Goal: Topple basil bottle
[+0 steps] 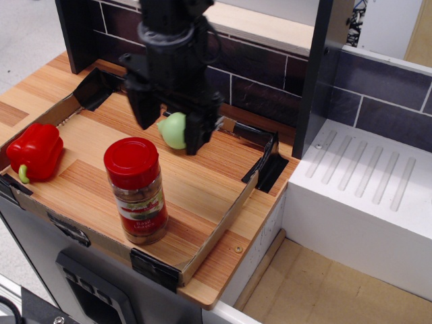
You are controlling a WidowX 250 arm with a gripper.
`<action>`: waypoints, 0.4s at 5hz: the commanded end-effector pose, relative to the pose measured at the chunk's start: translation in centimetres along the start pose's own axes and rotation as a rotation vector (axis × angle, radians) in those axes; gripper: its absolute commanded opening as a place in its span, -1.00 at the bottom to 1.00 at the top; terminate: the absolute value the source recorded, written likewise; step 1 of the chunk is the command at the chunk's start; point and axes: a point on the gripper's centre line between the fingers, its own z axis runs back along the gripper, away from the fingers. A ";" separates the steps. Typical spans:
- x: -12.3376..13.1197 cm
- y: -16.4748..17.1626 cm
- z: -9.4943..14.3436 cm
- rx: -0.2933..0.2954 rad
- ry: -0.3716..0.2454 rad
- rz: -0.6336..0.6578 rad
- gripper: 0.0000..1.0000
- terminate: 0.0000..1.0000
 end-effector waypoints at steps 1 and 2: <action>-0.6 1.3 1.9 -0.012 -0.048 -0.001 1.00 -1.00; -1.3 1.6 2.1 -0.013 -0.035 0.007 1.00 -1.00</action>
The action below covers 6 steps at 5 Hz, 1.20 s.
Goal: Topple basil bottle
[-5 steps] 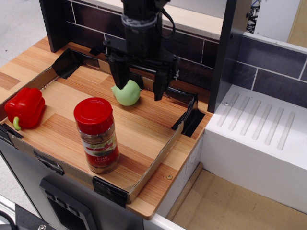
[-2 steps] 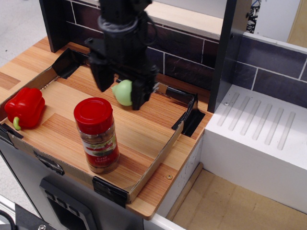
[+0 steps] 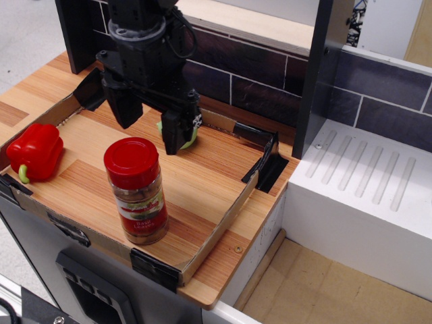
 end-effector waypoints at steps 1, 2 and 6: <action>-0.8 0.6 1.0 -0.030 -0.024 0.059 1.00 -1.00; -1.6 0.4 1.0 -0.066 -0.009 0.089 1.00 -1.00; -3.2 -1.0 0.5 -0.021 0.006 0.292 1.00 -1.00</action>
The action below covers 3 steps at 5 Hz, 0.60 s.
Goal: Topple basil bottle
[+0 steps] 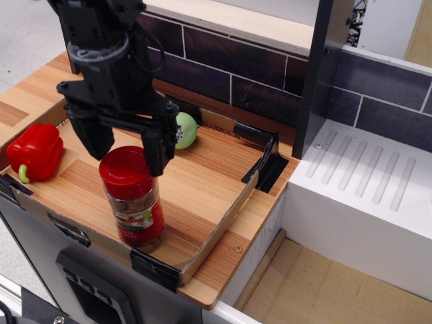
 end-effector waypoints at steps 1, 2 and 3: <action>-0.4 -0.5 -0.2 0.026 0.007 0.133 1.00 -1.00; -0.9 -0.8 -0.6 0.027 0.037 0.186 1.00 -1.00; -1.0 -0.8 -0.9 -0.005 0.053 0.227 1.00 -1.00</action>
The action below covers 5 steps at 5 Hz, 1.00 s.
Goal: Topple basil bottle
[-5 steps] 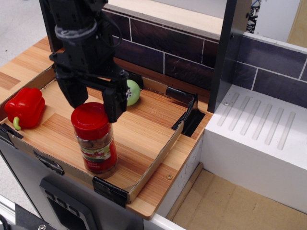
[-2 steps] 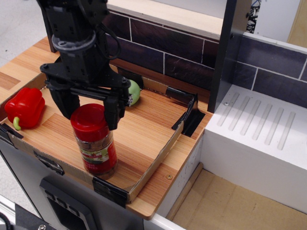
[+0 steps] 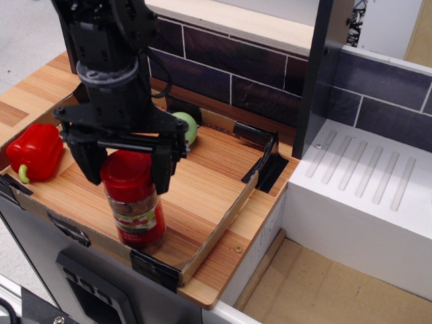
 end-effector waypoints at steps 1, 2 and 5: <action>0.8 0.1 0.4 -0.069 -0.018 0.066 -1.00 -1.00; 1.3 -0.1 1.1 -0.102 0.059 0.083 -1.00 -1.00; 3.5 0.1 1.0 -0.114 0.423 0.220 -1.00 -1.00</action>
